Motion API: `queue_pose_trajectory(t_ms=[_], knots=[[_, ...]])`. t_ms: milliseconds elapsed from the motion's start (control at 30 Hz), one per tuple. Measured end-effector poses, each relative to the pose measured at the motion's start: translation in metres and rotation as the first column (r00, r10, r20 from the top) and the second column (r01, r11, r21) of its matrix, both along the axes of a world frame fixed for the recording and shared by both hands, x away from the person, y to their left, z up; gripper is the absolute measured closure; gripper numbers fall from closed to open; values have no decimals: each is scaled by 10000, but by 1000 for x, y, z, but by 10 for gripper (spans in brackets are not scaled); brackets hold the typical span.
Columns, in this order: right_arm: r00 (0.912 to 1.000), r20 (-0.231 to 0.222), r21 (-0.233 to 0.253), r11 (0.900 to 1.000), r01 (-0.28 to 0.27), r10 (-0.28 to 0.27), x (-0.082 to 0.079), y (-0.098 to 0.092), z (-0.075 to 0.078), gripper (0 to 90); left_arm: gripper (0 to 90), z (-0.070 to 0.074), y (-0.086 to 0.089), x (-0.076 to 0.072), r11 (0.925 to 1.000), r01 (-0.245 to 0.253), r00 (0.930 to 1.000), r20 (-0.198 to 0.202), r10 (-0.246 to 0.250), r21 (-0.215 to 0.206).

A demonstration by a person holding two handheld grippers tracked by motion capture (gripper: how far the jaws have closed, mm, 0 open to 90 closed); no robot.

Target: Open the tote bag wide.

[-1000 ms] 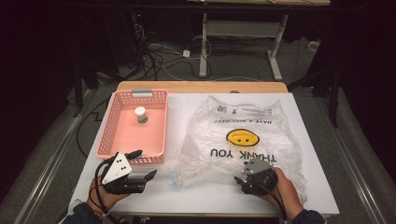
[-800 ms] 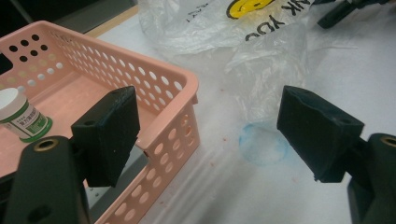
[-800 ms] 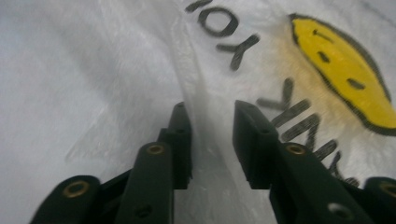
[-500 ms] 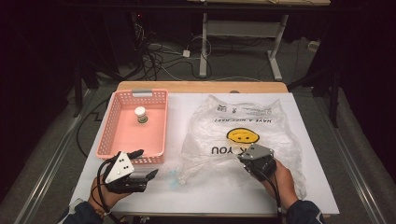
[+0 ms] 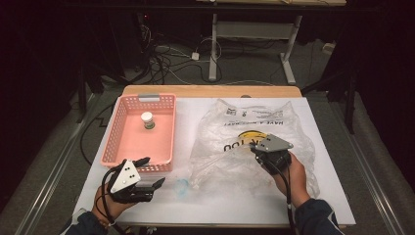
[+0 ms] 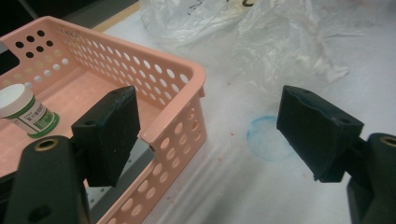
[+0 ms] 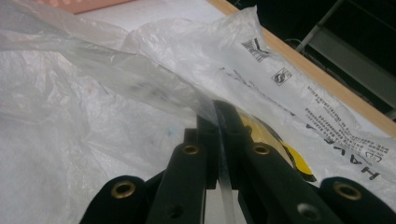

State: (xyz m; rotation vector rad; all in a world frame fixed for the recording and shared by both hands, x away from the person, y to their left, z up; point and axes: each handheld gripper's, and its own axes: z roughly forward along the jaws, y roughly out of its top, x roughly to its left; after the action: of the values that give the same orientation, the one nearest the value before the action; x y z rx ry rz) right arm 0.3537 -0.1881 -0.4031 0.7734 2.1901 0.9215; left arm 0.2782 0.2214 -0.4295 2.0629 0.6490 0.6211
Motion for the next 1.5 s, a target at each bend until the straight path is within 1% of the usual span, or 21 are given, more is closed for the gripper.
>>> queue_pose_trajectory(t_ms=[200, 300, 367, 667, 767, 833, 867, 900, 967, 1000, 1133, 1167, 1200, 1233, 1267, 1300, 1333, 1367, 1433, 1467, 1500], knots=[[9995, 300, 174, 9998, -92, 87, 8, 19, 11, 900, 205, 0, 2, 1, 10000, -51, 10000, -3, 51, -63], [9981, 587, -115, 9998, -187, 193, 11, 34, 17, 900, 206, 1, 3, 1, 10000, -39, 10000, -29, 38, -89], [9973, 729, -98, 9999, -91, 98, 14, 39, 22, 900, 206, 2, 5, 2, 9999, -54, 10000, -41, 54, -121], [9897, 1286, 440, 9974, 570, -622, 26, 37, 42, 900, 205, 15, 15, 16, 9970, -676, 9977, -64, 674, -376], [9860, 1486, 501, 9963, 693, -760, 25, 36, 46, 900, 203, 26, 18, 29, 9951, -937, 9955, 82, 940, -328], [9844, 1571, 614, 9957, 700, -789, 25, 36, 48, 900, 202, 33, 21, 41, 9931, -1081, 9941, -27, 1081, -450], [9816, 1697, 589, 9951, 791, -880, 24, 36, 50, 900, 201, 36, 22, 48, 9921, -1173, 9931, -70, 1172, -447], [9802, 1770, 598, 9951, 789, -883, 24, 36, 51, 900, 193, 41, 23, 63, 9912, -1272, 9919, -90, 1269, -357], [9774, 1904, 569, 9949, 830, -924, 22, 37, 54, 900, 190, 42, 23, 69, 9902, -1351, 9908, -118, 1348, -349], [9754, 2002, 547, 9951, 826, -920, 22, 37, 55, 900, 188, 44, 23, 81, 9891, -1455, 9892, -198, 1450, -247], [9705, 2214, 547, 9949, 850, -951, 20, 40, 59, 900, 145, 43, 23, 123, 9799, -1929, 9773, -786, 1965, 515], [9693, 2274, 544, 9950, 836, -938, 20, 40, 60, 900, 146, 42, 23, 132, 9739, -2127, 9726, -788, 2188, 791], [9696, 2266, 531, 9951, 829, -929, 21, 41, 61, 900, 146, 40, 24, 142, 9702, -2280, 9675, -929, 2352, 823], [9689, 2297, 524, 9953, 817, -916, 21, 42, 61, 900, 145, 38, 26, 159, 9619, -2528, 9576, -1153, 2641, 1038], [9689, 2297, 524, 9953, 817, -916, 21, 42, 61, 900, 145, 38, 26, 159, 9619, -2528, 9576, -1153, 2641, 1038], [9700, 2271, 548, 9956, 765, -870, 21, 44, 63, 900, 145, 34, 28, 175, 9549, -2779, 9455, -1458, 2912, 1046], [9688, 2316, 525, 9955, 785, -886, 22, 45, 65, 900, 145, 34, 28, 175, 9549, -2779, 9455, -1458, 2912, 1046], [9688, 2316, 525, 9955, 785, -886, 22, 45, 65, 900, 145, 32, 28, 182, 9528, -2860, 9409, -1583, 2994, 1022], [9672, 2386, 511, 9957, 775, -875, 23, 48, 70, 900, 146, 27, 27, 195, 9440, -3036, 9281, -1841, 3236, 1288], [9663, 2423, 501, 9957, 775, -874, 23, 50, 72, 900, 145, 23, 25, 207, 9387, -3118, 9146, -2215, 3384, 1469], [9656, 2459, 475, 9960, 757, -851, 23, 51, 73, 900, 146, 23, 25, 207, 9387, -3118, 9146, -2215, 3384, 1469]])
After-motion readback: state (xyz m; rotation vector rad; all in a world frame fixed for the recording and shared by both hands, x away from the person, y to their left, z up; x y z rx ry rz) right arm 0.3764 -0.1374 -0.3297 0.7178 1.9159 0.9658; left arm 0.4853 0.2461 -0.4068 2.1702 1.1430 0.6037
